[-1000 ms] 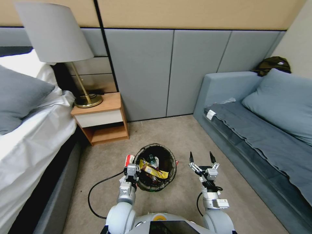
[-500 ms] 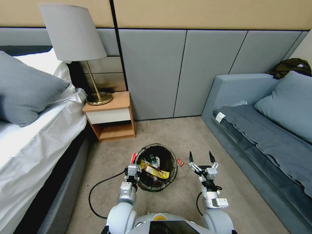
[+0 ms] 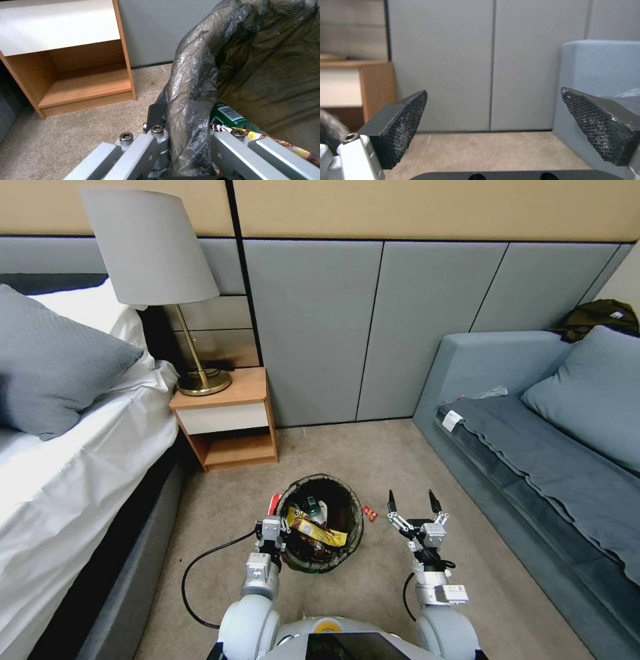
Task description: Pick up the trash bin, then pick up the garbage from the floor and place it into the trash bin.
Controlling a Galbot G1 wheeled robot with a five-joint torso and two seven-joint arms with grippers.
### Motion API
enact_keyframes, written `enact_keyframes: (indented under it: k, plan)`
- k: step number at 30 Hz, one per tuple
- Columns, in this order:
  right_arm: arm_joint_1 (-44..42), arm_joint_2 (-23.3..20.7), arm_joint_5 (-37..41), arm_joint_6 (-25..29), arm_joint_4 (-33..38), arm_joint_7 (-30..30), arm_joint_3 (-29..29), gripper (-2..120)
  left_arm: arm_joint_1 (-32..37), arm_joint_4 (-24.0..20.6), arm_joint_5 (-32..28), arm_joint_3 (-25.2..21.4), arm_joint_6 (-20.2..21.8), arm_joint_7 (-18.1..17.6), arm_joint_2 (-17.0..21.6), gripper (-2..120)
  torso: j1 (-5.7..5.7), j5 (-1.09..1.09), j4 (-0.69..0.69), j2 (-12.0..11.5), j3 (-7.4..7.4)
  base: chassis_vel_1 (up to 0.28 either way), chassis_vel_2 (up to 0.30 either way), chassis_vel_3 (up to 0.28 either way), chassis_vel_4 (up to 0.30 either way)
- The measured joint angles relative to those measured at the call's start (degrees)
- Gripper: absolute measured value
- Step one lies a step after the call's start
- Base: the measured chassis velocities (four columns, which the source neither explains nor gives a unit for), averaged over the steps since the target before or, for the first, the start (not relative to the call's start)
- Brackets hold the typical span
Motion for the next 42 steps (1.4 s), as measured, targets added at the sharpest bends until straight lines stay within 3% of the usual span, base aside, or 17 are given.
enact_keyframes:
  k: [9,12,21,25,26,35,42]
  plan:
    - [7.78,-2.86,2.34,-8.86,-3.61,-5.29,1.13,100,0.24,-0.61,0.02,-0.48,0.00,0.02,-0.04,1,0.00,0.00,0.01,0.00,0.00,0.000,0.000,0.000,0.000]
    - [12.50,-4.36,3.12,-12.36,-7.69,-6.76,0.68,100,0.29,-0.96,0.02,-0.83,0.00,0.03,-0.06,1,0.00,0.00,0.02,0.00,0.00,0.000,0.000,0.000,0.000]
    - [17.81,-5.98,3.45,-15.18,-13.97,-8.52,-1.47,100,0.36,-1.01,0.02,-1.22,0.00,0.04,-0.08,1,0.00,0.00,0.00,0.00,0.00,0.000,0.000,0.000,0.000]
    - [20.85,-7.05,3.66,-17.13,-19.81,-10.21,-3.34,100,0.31,-0.98,0.00,-1.39,0.00,0.04,-0.08,1,0.00,0.00,0.00,0.00,0.00,0.000,0.000,0.000,0.000]
    - [23.05,-7.81,3.98,-19.87,-24.35,-10.95,-4.48,100,0.30,-0.75,-0.04,-1.39,0.01,0.04,-0.08,1,0.00,0.00,0.01,0.00,0.00,0.000,0.000,0.000,0.000]
    - [29.67,-9.56,2.49,-22.20,-35.43,-17.27,-5.59,100,0.91,-0.84,-0.05,-1.12,0.09,-0.04,0.04,1,0.00,0.00,0.00,0.00,0.00,0.000,0.000,0.000,0.000]
    - [33.71,-9.94,-1.76,-19.66,-42.54,-23.05,-5.87,100,1.08,-0.88,0.27,-0.75,0.14,-0.08,-0.13,1,0.00,0.00,0.00,0.00,0.00,0.000,0.000,0.000,0.000]
